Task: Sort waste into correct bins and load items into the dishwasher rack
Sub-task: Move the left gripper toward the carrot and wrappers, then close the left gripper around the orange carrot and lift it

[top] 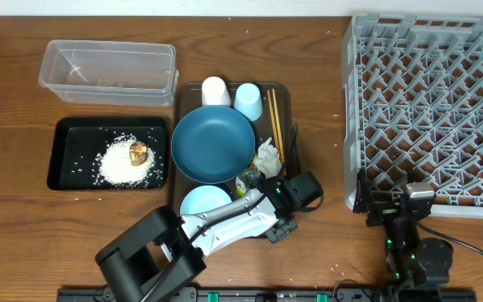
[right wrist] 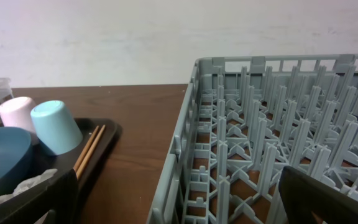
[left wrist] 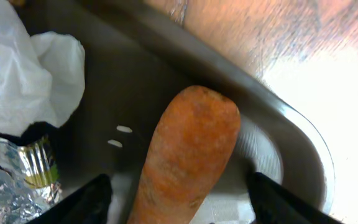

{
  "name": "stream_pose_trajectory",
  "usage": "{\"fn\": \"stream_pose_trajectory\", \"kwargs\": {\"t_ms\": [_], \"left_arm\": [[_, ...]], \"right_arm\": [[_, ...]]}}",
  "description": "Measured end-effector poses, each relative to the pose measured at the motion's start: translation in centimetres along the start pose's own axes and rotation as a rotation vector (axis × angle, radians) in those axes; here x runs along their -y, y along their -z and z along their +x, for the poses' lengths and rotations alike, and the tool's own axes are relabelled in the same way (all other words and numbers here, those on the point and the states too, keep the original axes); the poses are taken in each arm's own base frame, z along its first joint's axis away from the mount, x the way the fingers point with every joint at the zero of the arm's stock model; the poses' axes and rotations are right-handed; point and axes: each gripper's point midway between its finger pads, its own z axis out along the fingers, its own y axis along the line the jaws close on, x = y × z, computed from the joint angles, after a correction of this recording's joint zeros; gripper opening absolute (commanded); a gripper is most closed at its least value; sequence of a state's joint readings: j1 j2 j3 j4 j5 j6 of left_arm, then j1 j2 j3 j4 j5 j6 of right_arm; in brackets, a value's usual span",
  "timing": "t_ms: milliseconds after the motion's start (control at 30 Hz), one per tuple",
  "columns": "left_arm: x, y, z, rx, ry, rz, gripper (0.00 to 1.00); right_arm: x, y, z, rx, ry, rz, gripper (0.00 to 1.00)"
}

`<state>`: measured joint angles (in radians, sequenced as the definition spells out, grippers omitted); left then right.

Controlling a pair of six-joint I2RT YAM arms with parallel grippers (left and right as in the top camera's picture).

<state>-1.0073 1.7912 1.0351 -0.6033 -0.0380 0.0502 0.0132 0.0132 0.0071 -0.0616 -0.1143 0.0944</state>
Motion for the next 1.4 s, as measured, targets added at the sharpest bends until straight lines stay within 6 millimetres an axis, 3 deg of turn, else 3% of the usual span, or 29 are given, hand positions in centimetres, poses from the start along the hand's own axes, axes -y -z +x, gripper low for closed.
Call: {"fn": "stream_pose_trajectory", "kwargs": {"t_ms": [667, 800, 1033, 1233, 1400], "left_arm": [[0.01, -0.28, -0.10, 0.027, 0.000, -0.001, 0.57], [0.09, -0.28, -0.10, 0.027, 0.001, 0.004, 0.48], [0.15, -0.23, 0.21, 0.026, 0.001, 0.005, 0.47], [0.05, -0.16, 0.53, 0.020, 0.003, 0.000, 0.29], [0.01, -0.15, 0.71, 0.018, 0.000, -0.002, 0.27]], "right_arm": [[0.00, 0.00, 0.00, 0.000, 0.000, 0.000, 0.99], [0.00, 0.00, 0.00, 0.000, 0.000, 0.000, 0.99], [0.00, 0.00, 0.00, 0.000, 0.000, 0.000, 0.99], [0.00, 0.00, 0.00, 0.000, 0.000, 0.000, 0.99], [0.00, 0.00, -0.01, 0.000, 0.000, 0.000, 0.99]]}}
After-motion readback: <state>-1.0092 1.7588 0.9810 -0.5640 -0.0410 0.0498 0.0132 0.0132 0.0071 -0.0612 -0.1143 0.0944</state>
